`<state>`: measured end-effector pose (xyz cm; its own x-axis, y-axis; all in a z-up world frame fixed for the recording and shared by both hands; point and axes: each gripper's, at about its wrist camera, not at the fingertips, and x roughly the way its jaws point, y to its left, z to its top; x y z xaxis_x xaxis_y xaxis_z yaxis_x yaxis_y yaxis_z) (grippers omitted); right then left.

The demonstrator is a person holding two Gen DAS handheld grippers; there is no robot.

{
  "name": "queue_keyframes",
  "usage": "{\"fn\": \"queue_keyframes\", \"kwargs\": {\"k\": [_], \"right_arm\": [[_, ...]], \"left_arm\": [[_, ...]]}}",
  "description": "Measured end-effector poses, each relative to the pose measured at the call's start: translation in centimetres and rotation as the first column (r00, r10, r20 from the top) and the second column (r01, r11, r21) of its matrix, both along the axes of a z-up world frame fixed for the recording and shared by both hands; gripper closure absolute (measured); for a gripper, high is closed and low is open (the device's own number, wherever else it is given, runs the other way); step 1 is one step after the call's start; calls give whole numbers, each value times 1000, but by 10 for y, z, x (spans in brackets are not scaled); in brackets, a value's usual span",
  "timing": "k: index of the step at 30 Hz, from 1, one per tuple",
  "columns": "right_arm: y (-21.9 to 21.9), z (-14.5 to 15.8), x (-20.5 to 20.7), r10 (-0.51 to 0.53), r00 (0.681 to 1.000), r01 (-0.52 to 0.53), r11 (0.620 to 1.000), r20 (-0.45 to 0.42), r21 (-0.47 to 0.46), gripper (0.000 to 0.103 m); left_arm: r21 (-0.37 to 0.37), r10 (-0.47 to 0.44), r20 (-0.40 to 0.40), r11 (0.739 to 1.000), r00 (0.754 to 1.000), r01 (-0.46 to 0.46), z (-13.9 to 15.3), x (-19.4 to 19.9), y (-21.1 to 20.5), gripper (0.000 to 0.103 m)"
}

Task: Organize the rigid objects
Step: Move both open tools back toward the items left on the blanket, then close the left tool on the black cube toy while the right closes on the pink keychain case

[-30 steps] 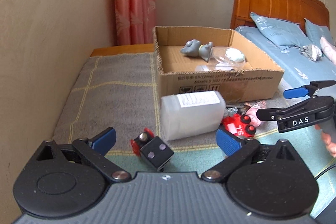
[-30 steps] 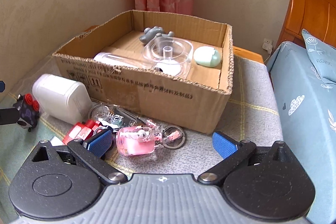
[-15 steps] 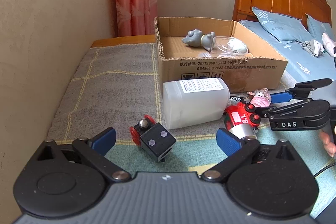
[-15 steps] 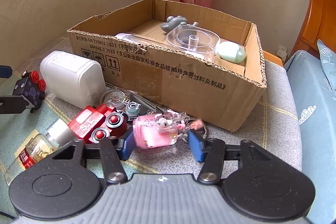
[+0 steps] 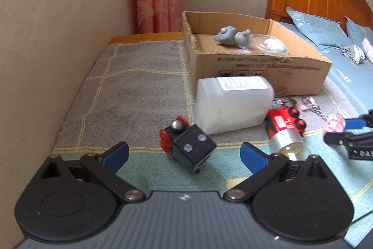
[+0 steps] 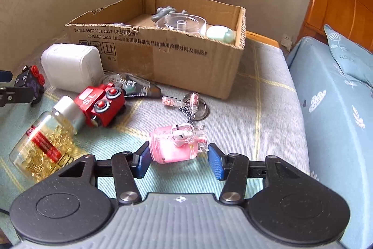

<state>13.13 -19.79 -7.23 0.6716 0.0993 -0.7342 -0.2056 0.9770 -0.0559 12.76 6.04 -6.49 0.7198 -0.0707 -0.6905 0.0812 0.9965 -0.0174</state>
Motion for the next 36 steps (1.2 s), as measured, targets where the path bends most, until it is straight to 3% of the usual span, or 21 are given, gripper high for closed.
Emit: {"fn": "queue_keyframes", "kwargs": {"k": [5,9,14,18,27,36], "right_arm": [[3,-1,-7,-15,1000,15,1000,15,-2,40],[2,-3,-8,-18,1000,18,1000,14,16,31],[0,-6,-9,-36,999,35,999,9,34,22],[-1,-8,-11,-39,999,39,999,4,33,10],[-4,-12,-13,-40,999,40,998,5,40,5],[-3,-12,-14,-44,999,43,998,6,39,4]], "left_arm": [[26,4,-7,1000,1000,-4,-6,4,6,2],[52,-43,19,998,999,42,-4,5,8,2],[29,-128,40,991,991,127,0,16,6,3],[-18,-164,29,986,986,165,-3,27,3,5],[-205,-288,28,936,957,287,4,6,8,6],[-112,-153,7,982,988,153,-3,-7,11,6]]}}
